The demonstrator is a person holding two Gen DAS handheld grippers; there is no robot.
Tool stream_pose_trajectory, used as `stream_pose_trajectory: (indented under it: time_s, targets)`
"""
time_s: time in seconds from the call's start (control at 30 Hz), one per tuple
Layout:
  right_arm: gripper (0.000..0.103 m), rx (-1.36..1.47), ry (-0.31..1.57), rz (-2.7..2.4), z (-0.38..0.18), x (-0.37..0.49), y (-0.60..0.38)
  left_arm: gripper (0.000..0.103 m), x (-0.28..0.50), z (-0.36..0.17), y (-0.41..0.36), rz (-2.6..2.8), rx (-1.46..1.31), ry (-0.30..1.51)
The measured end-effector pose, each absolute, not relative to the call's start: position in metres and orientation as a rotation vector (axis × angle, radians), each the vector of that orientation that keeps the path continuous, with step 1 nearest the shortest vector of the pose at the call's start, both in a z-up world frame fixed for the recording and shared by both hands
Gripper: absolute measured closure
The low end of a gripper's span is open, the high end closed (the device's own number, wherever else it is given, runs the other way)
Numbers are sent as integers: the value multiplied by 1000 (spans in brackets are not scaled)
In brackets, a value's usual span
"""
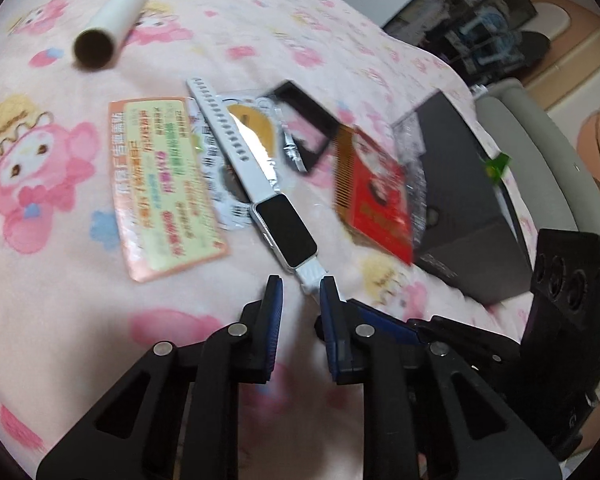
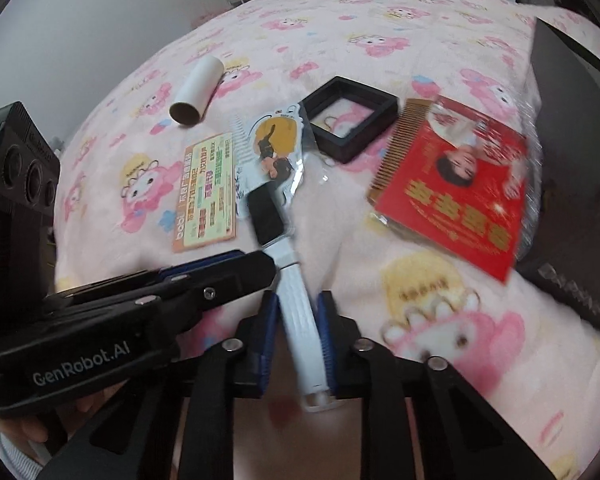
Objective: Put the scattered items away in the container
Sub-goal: 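Grasp the white smartwatch strap with the left tool and lift it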
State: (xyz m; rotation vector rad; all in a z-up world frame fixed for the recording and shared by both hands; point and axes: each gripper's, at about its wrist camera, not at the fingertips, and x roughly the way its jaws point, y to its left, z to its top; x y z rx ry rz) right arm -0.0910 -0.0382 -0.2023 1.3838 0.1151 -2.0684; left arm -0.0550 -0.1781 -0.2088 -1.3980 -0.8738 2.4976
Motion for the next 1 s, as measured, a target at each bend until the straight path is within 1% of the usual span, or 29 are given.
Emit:
stream_pose_trajectory:
  time_s: [0.17, 0.37, 0.43, 0.47, 0.53, 0.57, 0.63, 0.7, 0.77, 0.8, 0.87, 0.9, 1.0]
  targets:
    - [89, 1428, 29, -2118, -195, -79, 14, 85, -45, -211, -154, 2410, -1386, -910]
    - [90, 1454, -10, -2161, -188, -56, 64, 84, -40, -216, -124, 2309, -1416, -905]
    - [90, 1461, -40, -2156, -185, -50, 77, 77, -40, -213, -113, 2279, -1406, -899]
    - [90, 1459, -40, -2164, -184, -48, 82, 75, -42, -212, -107, 2272, -1405, -886]
    - [90, 1456, -41, -2181, -182, -45, 94, 63, -48, -211, -99, 2272, -1419, -862]
    - [90, 1456, -42, -2194, -182, -45, 99, 61, -53, -213, -95, 2260, -1427, -861]
    - [90, 1461, -44, -2221, -181, -47, 111, 50, -63, -216, -88, 2237, -1444, -858]
    - [89, 1469, -38, -2259, -181, -51, 121, 49, -74, -223, -77, 2222, -1475, -856]
    - [88, 1472, -14, -2305, -179, -52, 129, 49, -83, -230, -68, 2218, -1503, -834]
    - [84, 1471, -6, -2333, -178, -52, 133, 50, -86, -229, -64, 2224, -1499, -821]
    - [81, 1471, 0, -2376, -175, -52, 141, 63, -91, -229, -57, 2236, -1492, -795]
    - [81, 1475, -5, -2381, -175, -51, 144, 73, -92, -228, -54, 2241, -1496, -782]
    - [81, 1475, -49, -2379, -174, -48, 150, 84, -93, -225, -50, 2233, -1488, -790]
